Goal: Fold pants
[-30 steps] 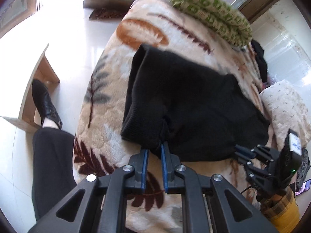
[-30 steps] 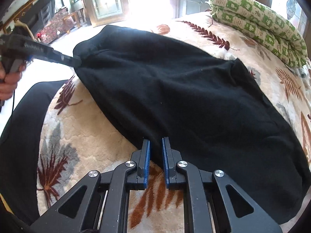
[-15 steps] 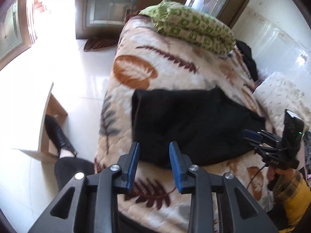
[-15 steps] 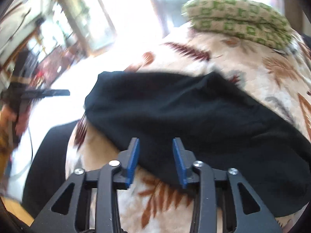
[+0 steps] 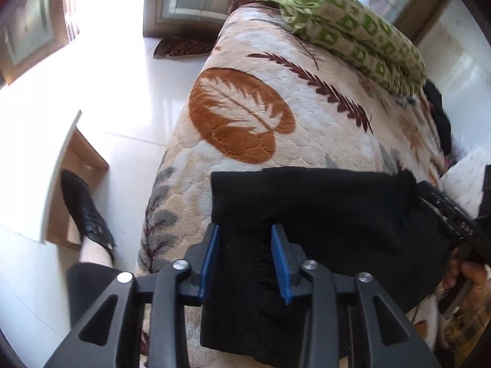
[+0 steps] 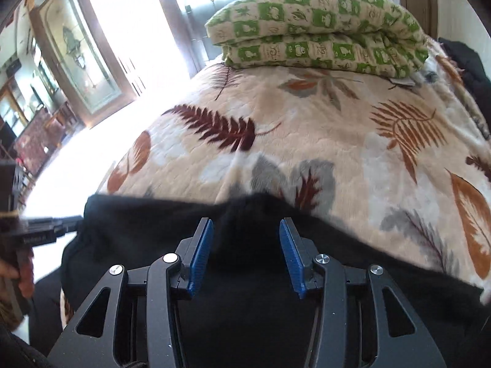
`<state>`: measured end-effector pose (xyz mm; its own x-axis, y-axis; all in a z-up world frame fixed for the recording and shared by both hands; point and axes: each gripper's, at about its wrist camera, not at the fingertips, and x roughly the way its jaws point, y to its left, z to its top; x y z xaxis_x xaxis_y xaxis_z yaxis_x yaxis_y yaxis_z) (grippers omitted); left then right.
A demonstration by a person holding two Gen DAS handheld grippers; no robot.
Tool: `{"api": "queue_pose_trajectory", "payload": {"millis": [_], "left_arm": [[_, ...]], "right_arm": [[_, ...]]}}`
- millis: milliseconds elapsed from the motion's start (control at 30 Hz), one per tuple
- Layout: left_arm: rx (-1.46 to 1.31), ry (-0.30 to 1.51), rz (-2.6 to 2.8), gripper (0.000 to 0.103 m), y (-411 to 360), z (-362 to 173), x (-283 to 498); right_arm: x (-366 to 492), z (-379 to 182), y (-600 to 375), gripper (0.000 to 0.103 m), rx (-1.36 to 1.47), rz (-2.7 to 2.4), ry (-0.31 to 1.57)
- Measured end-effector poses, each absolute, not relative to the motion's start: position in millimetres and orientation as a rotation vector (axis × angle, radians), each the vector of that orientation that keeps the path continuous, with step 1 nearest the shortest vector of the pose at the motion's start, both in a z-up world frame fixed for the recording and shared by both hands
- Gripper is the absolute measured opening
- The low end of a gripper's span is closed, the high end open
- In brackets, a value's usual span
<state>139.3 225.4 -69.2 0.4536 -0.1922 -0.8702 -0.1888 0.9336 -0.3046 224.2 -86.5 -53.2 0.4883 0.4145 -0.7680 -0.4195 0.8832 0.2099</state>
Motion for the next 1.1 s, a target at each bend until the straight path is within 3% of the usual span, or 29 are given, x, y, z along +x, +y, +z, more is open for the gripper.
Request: {"api": "queue_pose_trajectory", "payload": {"millis": [67, 100, 133, 433, 567, 633, 733, 900, 1100], "left_arm": [[-0.373, 1.102, 0.001, 0.043, 223.8, -69.7, 137.6], [-0.336, 1.098, 0.006, 0.043, 219.7, -69.1, 137.8], [-0.301, 1.095, 0.011, 0.043, 215.3, -68.4, 138.4], [-0.294, 1.094, 0.018, 0.051, 218.9, -71.9, 140.4], [-0.313, 1.079, 0.015, 0.048, 220.2, -64.5, 136.6], [-0.312, 1.047, 0.017, 0.048, 216.8, -52.9, 129.5], [-0.258, 0.983, 0.011, 0.046, 205.9, -32.3, 113.7], [-0.193, 0.983, -0.057, 0.046, 172.8, -24.0, 95.5], [-0.099, 1.079, 0.008, 0.049, 160.2, -67.5, 79.4]], "right_arm": [[236.5, -57.0, -83.5, 0.044, 0.005, 0.547, 0.963], [240.8, -60.9, -79.3, 0.035, -0.013, 0.555, 0.992], [245.8, -66.6, -73.9, 0.012, -0.062, 0.547, 1.025], [271.5, -88.7, -100.3, 0.008, -0.035, 0.373, 1.044], [251.0, -68.3, -119.0, 0.016, 0.033, 0.361, 0.990], [225.2, -53.3, -127.7, 0.033, 0.047, 0.401, 0.953], [188.5, -42.6, -125.9, 0.043, 0.010, 0.471, 0.945], [130.3, -55.3, -129.7, 0.045, 0.056, 0.525, 1.008], [92.9, -99.0, -127.8, 0.045, 0.060, 0.484, 1.064]]}}
